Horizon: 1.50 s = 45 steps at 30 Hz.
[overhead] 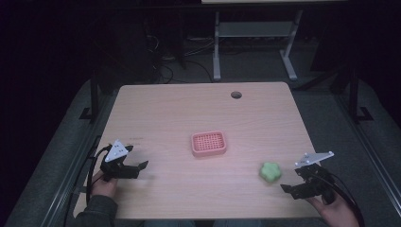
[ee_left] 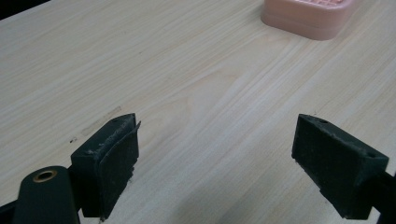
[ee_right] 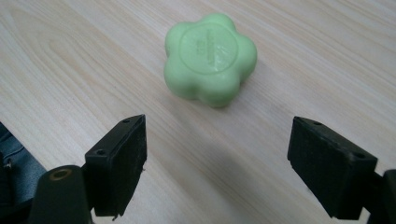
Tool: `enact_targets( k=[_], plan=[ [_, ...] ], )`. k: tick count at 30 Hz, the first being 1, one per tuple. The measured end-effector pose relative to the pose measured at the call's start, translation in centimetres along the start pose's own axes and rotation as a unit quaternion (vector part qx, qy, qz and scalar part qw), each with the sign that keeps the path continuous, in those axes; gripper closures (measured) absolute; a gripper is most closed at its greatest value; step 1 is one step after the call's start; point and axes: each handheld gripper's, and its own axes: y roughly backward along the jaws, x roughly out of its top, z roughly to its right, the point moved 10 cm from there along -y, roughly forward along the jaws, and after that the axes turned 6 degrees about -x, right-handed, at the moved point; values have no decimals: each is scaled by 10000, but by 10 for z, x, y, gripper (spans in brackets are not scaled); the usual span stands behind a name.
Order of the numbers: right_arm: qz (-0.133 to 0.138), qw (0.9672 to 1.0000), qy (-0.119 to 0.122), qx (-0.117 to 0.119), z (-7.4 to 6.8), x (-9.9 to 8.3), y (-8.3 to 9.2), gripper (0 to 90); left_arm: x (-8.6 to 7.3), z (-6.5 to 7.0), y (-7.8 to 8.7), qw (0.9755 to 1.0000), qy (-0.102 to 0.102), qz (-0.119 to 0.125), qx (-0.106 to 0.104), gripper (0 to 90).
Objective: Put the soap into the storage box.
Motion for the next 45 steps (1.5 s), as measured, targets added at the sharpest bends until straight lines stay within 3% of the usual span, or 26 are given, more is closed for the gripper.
enact_targets(
  k=[7,24,37,45],
  plan=[
    [-43,9999,151,-32,-5,13,-5,201,-1,-1,1,9999,-85,-64,7,144],
    [-164,9990,411,-71,-12,37,-21,204,0,-1,2,10000,-75,-31,1,144],
    [-296,9985,450,-19,-8,47,-33,200,1,-1,1,10000,-28,32,-5,144],
    [-524,9977,433,-20,-11,46,-45,200,1,-1,1,10000,-28,35,-6,144]
  ],
)
